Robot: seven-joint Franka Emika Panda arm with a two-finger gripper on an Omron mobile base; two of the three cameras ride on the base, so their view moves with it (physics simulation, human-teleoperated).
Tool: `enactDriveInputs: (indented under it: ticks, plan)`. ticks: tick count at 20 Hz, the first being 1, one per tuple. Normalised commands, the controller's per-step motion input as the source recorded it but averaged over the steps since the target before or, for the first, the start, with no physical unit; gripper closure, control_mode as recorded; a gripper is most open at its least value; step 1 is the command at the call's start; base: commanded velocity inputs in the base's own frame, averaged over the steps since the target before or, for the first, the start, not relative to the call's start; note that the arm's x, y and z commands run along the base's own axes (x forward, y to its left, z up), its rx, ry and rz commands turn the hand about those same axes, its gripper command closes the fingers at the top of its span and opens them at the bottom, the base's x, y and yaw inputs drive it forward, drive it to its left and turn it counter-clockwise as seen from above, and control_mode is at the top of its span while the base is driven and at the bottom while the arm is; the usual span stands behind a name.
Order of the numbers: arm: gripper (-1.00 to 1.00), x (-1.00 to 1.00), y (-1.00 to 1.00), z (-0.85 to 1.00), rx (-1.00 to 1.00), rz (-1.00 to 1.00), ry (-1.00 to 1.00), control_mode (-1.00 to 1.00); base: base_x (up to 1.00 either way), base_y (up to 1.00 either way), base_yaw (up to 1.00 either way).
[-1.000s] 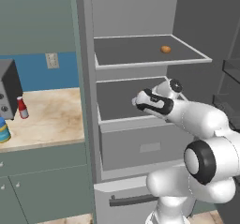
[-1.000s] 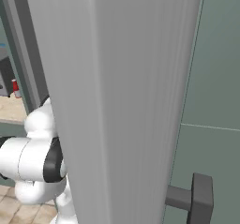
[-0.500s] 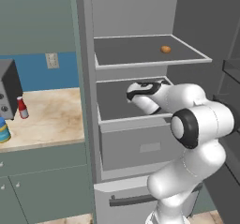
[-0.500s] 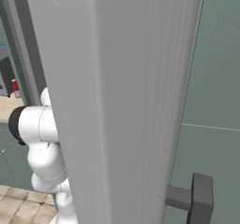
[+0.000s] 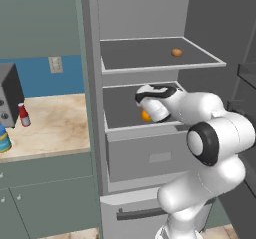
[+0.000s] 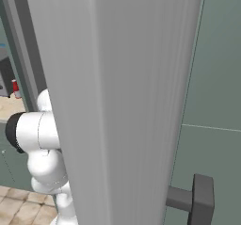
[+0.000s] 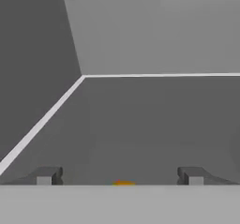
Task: Place the ketchup and mayonnaise from the counter to the top shelf of the fridge. If the existing items in the fridge are on the top shelf, move them to other shelves.
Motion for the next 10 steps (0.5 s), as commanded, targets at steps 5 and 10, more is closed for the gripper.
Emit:
enactDriveInputs:
  ticks: [5,10]
  plan:
    - [-1.0,-0.59,-0.02,1.0,0.0,-0.14,-0.06,-1.0,0.0,0.0,0.0]
    - [-1.0,-0.96,-0.23,1.0,0.0,-0.16,0.0,-1.0,0.0,0.0,0.0]
